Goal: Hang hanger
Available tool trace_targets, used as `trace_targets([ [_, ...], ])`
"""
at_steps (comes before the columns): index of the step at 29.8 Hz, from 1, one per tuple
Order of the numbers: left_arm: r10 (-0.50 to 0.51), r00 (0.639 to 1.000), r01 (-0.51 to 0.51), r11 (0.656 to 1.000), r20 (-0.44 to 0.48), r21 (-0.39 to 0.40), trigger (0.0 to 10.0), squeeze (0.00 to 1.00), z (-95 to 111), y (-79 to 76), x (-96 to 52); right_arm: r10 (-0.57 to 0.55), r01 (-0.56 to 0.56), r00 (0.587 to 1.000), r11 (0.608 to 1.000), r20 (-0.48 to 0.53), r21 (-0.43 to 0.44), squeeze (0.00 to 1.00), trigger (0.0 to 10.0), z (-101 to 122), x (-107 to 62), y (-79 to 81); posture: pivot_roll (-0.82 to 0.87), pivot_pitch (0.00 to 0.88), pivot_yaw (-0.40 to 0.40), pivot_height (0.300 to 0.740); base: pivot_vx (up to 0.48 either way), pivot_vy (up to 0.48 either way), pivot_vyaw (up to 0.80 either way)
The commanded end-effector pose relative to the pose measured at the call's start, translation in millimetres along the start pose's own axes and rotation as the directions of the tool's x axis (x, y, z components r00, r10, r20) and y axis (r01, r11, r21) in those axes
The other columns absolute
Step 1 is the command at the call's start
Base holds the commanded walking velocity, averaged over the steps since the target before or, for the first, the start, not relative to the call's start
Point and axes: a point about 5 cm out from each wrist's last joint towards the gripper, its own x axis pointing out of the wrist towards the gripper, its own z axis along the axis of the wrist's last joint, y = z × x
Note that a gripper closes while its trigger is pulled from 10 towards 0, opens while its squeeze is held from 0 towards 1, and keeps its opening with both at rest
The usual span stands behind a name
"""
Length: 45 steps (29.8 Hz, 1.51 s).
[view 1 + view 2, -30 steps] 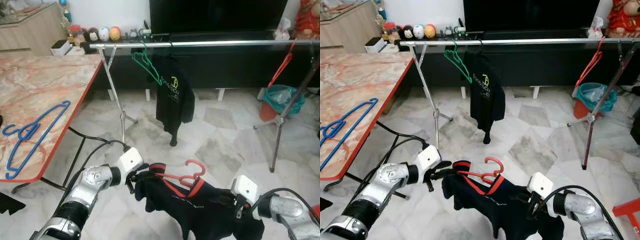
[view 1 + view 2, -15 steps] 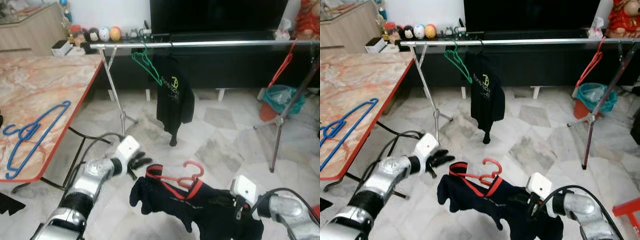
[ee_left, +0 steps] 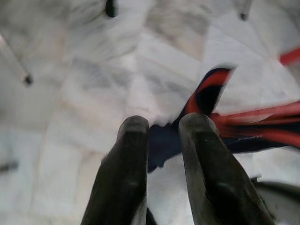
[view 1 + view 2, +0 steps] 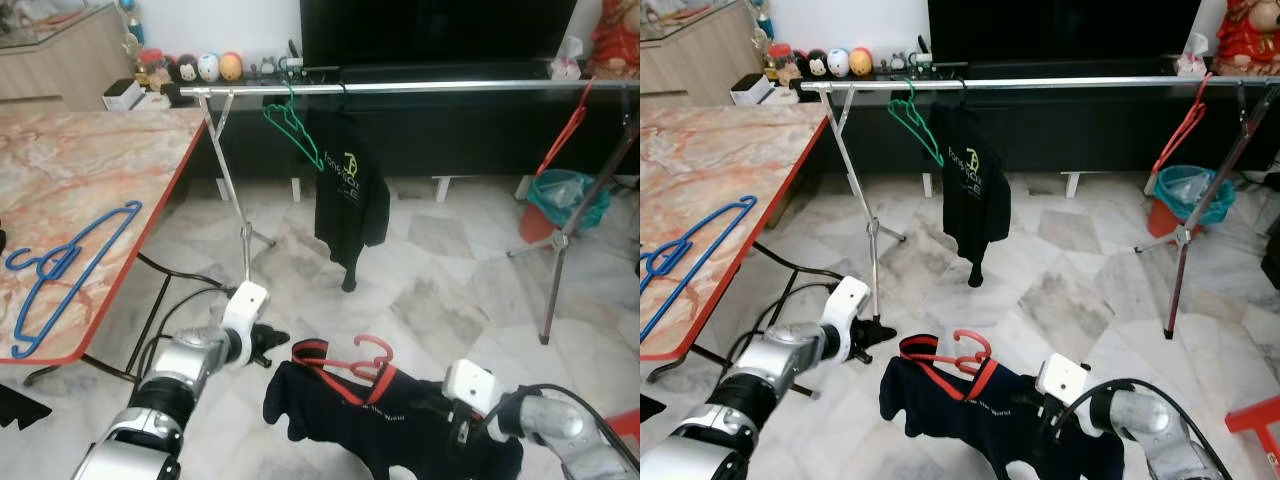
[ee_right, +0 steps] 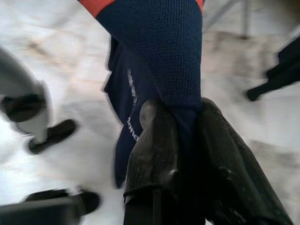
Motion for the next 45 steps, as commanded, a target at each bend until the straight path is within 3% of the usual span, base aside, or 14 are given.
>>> trace_targets([
  [1, 0.053, 0.999, -0.052, 0.997, 0.011, -0.051, 10.0, 1.0, 7, 7.0, -2.0, -0.041, 0.043, 0.998, 0.998, 0.037, -0.046, 0.0, 10.0, 10, 3.4, -6.7, -0.07, 0.0, 0.053, 0.74, 0.0, 0.0, 0.0],
  [4, 0.084, 0.996, -0.076, 0.981, 0.038, -0.176, 10.0, 1.0, 13, 8.3, -1.5, -0.076, 0.082, 0.994, 0.994, 0.074, -0.079, 0.0, 10.0, 16, 7.5, -6.0, -0.07, 0.0, 0.054, 0.74, 0.0, 0.0, 0.0],
  [7, 0.114, 0.991, -0.098, 0.972, 0.066, -0.212, 10.0, 1.0, 18, 10.0, -1.8, -0.071, 0.079, 0.992, 0.994, 0.1, -0.073, 0.0, 10.0, 19, 10.0, -3.0, -0.07, 0.0, 0.054, 0.74, 0.0, 0.0, 0.0],
  [8, 0.117, 0.99, -0.097, 0.969, 0.077, -0.229, 10.0, 0.0, 21, 10.4, -1.7, -0.06, 0.068, 0.992, 0.995, 0.107, -0.071, 0.0, 10.0, 20, 10.7, -1.4, -0.07, 0.0, 0.054, 0.74, 0.0, 0.0, 0.0],
  [13, 0.108, 0.988, -0.073, 0.959, 0.113, -0.274, 10.0, 0.0, 30, 7.8, -0.8, -0.026, 0.035, 0.993, 0.996, 0.112, -0.082, 0.0, 10.0, 19, 12.6, 3.9, -0.07, 0.0, 0.054, 0.74, 0.0, 0.0, 0.0],
  [19, 0.091, 0.993, -0.066, 0.962, 0.081, -0.265, 10.0, 0.0, 28, 3.3, 1.7, 0.0, 0.011, 0.994, 0.995, 0.113, -0.098, 0.0, 10.0, 20, 13.8, 6.8, -0.07, 0.0, 0.051, 0.74, 0.0, 0.0, 0.0],
  [20, 0.1, 0.992, -0.077, 0.96, 0.074, -0.268, 10.0, 1.0, 27, 3.7, 1.8, 0.002, 0.01, 0.993, 0.995, 0.114, -0.1, 0.0, 10.0, 20, 14.1, 7.0, -0.08, 0.0, 0.052, 0.74, 0.0, 0.0, 0.0],
  [28, 0.176, 0.984, -0.162, 0.945, 0.025, -0.285, 10.0, 1.0, 22, 11.6, 0.2, 0.021, -0.009, 0.994, 0.994, 0.109, -0.11, 0.0, 10.0, 20, 15.2, 9.0, -0.07, 0.0, 0.051, 0.74, 0.0, 0.0, 0.0],
  [29, 0.181, 0.983, -0.169, 0.943, 0.014, -0.287, 10.0, 0.0, 21, 12.6, -0.1, 0.023, -0.011, 0.994, 0.994, 0.109, -0.113, 0.0, 10.0, 20, 15.6, 9.4, -0.07, 0.0, 0.052, 0.74, 0.0, 0.0, 0.0],
  [34, 0.16, 0.987, -0.158, 0.945, -0.018, -0.287, 10.0, 0.0, 17, 11.3, 0.5, 0.033, -0.02, 0.994, 0.992, 0.107, -0.121, 0.0, 10.0, 21, 16.6, 10.5, -0.07, 0.0, 0.052, 0.74, 0.0, 0.0, 0.0],
  [40, 0.036, 0.999, -0.044, 0.976, -0.041, -0.215, 10.0, 0.0, 15, -3.3, 4.7, 0.039, -0.026, 0.994, 0.992, 0.102, -0.127, 0.0, 10.0, 21, 17.2, 11.3, -0.07, 0.0, 0.055, 0.74, 0.0, 0.0, 0.0],
  [45, 0.024, 0.998, -0.035, 0.977, -0.053, -0.211, 10.0, 0.0, 13, -5.8, 5.7, 0.042, -0.029, 0.994, 0.991, 0.101, -0.13, 0.0, 10.0, 21, 17.7, 12.1, -0.07, 0.0, 0.057, 0.74, 0.0, 0.0, 0.0],
])
